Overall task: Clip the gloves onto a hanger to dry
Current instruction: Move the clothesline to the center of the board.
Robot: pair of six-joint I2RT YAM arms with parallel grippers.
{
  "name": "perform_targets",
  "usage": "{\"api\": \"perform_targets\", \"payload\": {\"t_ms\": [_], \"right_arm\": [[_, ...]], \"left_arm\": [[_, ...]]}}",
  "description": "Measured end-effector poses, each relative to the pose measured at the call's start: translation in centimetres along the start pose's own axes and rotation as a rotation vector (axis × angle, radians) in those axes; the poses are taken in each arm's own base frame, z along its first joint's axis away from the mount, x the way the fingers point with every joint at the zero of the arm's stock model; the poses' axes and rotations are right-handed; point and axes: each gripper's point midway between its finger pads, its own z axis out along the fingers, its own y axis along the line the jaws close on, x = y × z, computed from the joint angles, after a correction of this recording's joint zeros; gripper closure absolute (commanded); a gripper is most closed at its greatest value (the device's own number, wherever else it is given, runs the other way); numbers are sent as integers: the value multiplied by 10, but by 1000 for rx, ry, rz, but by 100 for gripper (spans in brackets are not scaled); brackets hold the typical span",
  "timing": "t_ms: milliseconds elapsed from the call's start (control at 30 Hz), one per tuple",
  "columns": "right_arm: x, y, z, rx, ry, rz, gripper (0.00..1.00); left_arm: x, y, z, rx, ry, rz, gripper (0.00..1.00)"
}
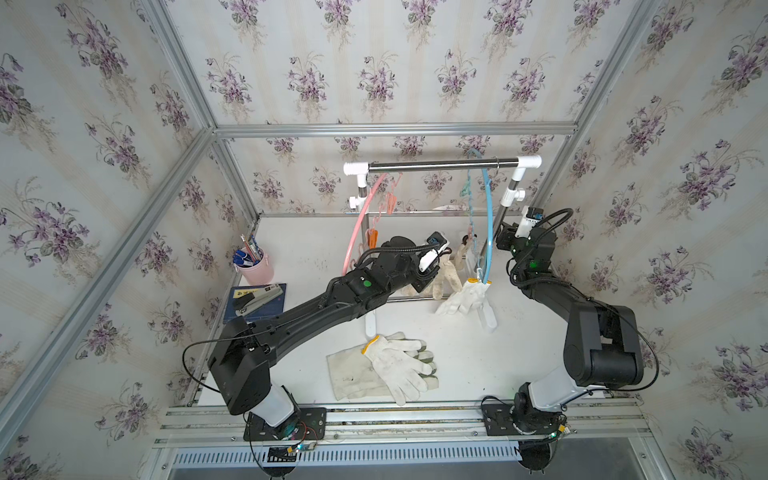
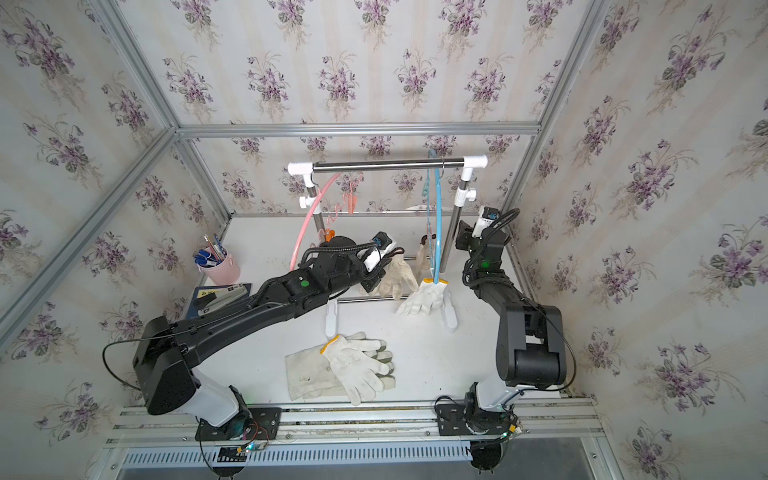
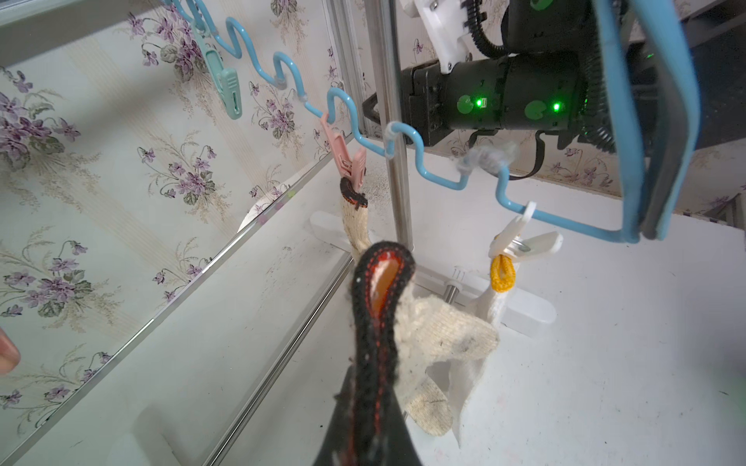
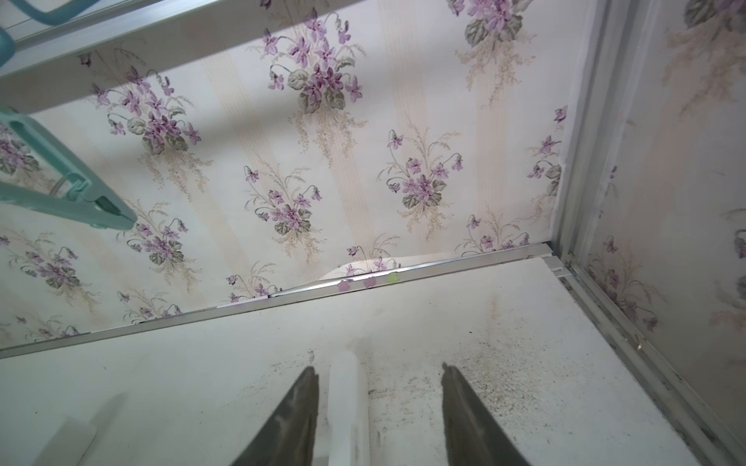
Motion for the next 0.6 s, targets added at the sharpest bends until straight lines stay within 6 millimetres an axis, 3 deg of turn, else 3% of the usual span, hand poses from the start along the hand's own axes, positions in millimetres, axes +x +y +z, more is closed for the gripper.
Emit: {"api": "perform_targets", "payload": {"t_ms": [200,367,600], "right_arm": [[6,37,2,-73,2,-95,51],[20,69,-10,-136,21,-154,51],[28,91,-29,-198,28,-163,52]], "left_arm": [[-5,8,-2,-38,-11,0,100],[-11,22,-11,-115,-19,20,100],[-8,48,-24,-244,6,106,100]]}}
